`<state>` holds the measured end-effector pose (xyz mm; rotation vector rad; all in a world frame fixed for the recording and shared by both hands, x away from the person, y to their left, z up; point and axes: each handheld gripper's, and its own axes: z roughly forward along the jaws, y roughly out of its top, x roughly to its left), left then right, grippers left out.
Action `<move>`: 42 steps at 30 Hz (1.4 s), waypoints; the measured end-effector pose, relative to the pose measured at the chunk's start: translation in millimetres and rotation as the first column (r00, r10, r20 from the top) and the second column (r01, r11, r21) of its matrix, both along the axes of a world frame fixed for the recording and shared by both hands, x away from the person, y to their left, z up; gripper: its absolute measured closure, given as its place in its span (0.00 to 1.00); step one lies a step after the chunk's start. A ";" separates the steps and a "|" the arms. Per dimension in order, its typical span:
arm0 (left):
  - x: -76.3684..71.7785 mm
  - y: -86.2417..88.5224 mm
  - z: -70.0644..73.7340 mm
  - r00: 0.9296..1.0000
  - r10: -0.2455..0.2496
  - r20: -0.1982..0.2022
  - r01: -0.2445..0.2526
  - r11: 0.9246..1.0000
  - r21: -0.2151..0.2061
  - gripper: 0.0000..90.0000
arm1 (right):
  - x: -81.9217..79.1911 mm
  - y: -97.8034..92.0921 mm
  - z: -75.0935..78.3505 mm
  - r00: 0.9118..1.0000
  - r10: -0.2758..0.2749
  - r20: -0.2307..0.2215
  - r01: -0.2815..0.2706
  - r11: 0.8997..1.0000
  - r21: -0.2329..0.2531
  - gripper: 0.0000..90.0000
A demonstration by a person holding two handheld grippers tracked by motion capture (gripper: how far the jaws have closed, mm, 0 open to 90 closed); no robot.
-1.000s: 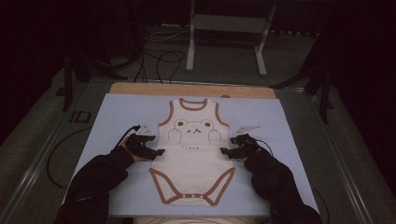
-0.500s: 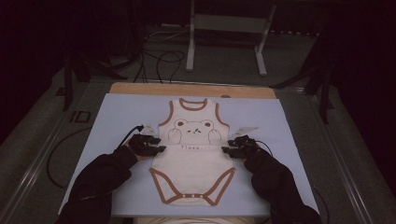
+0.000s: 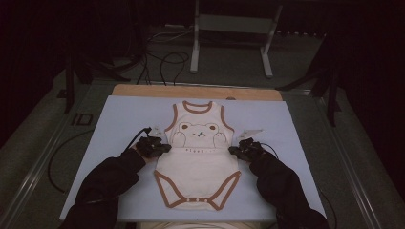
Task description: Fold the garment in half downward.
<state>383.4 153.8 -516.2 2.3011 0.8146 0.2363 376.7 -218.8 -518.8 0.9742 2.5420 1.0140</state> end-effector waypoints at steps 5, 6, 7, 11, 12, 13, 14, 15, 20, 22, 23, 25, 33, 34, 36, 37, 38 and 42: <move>-0.2 3.0 3.3 1.000 0.015 0.000 -0.015 1.000 -0.002 0.99 | -0.7 -1.2 2.2 1.000 0.005 -0.006 -0.005 1.000 -0.006 0.98; -0.4 4.2 4.4 1.000 0.014 0.000 -0.014 1.000 -0.007 0.99 | -0.8 -1.5 3.0 1.000 0.007 -0.004 -0.007 1.000 -0.009 0.98; -0.4 5.1 5.3 1.000 0.021 0.002 -0.021 1.000 -0.013 0.99 | -1.0 -1.9 3.5 1.000 0.008 0.001 -0.008 1.000 -0.005 0.98; -1.2 8.5 9.4 1.000 0.007 0.008 -0.006 1.000 -0.025 0.99 | -2.3 -3.5 7.3 1.000 0.007 0.008 -0.007 1.000 0.006 0.99; -1.5 9.2 10.4 1.000 0.008 0.011 -0.007 0.999 -0.032 0.99 | -2.7 -3.9 8.2 1.000 0.008 0.012 -0.008 1.000 0.007 0.99; -1.3 9.7 11.3 1.000 0.006 0.005 -0.006 0.999 -0.036 0.99 | -3.7 -4.0 9.5 1.000 0.007 0.013 -0.007 1.000 0.010 0.99; -1.6 9.9 12.0 1.000 0.001 0.005 -0.001 0.999 -0.038 0.99 | -4.4 -4.4 10.7 1.000 0.009 0.017 -0.009 1.000 0.011 0.99; -1.6 10.5 12.8 1.000 -0.002 0.006 0.002 0.999 -0.037 0.99 | -5.2 -4.6 11.5 1.000 0.010 0.019 -0.011 1.000 0.015 0.99; -4.8 13.3 16.5 1.000 -0.008 0.009 0.009 0.999 -0.053 1.00 | -10.1 -7.9 17.3 0.999 0.012 0.029 -0.013 0.999 0.032 0.99; -6.9 14.6 18.5 1.000 -0.013 0.010 0.013 0.998 -0.063 1.00 | -12.1 -9.5 19.0 0.999 0.015 0.030 -0.016 0.999 0.041 0.99; -7.5 15.1 19.4 1.000 -0.013 0.009 0.014 0.998 -0.064 1.00 | -13.9 -10.3 20.1 0.999 0.018 0.035 -0.019 0.999 0.037 0.99; -9.5 16.3 22.1 1.000 -0.016 0.013 0.017 0.997 -0.072 1.00 | -16.2 -11.4 21.7 0.999 0.019 0.034 -0.021 0.999 0.042 0.99; -20.9 18.1 32.7 0.999 -0.039 0.027 0.041 0.996 -0.074 1.00 | -24.7 -13.3 30.9 0.998 0.030 0.053 -0.032 0.998 0.047 0.99; -22.6 18.9 33.8 0.999 -0.042 0.029 0.044 0.996 -0.076 1.00 | -25.9 -13.5 31.8 0.998 0.033 0.057 -0.035 0.998 0.046 0.99; -24.4 19.4 34.9 0.999 -0.044 0.033 0.046 0.996 -0.078 1.00 | -27.2 -13.7 32.8 0.998 0.036 0.060 -0.039 0.998 0.047 0.99; -28.1 20.4 37.0 0.998 -0.046 0.038 0.049 0.995 -0.083 1.00 | -28.5 -13.9 33.7 0.997 0.039 0.062 -0.042 0.998 0.050 0.99; -29.8 21.0 38.4 0.998 -0.050 0.042 0.053 0.995 -0.082 1.00 | -32.3 -14.4 36.3 0.997 0.043 0.067 -0.047 0.998 0.051 0.99; -37.2 22.1 43.9 0.997 -0.061 0.053 0.066 0.993 -0.093 1.00 | -40.4 -15.6 41.1 0.995 0.054 0.083 -0.059 0.997 0.057 0.99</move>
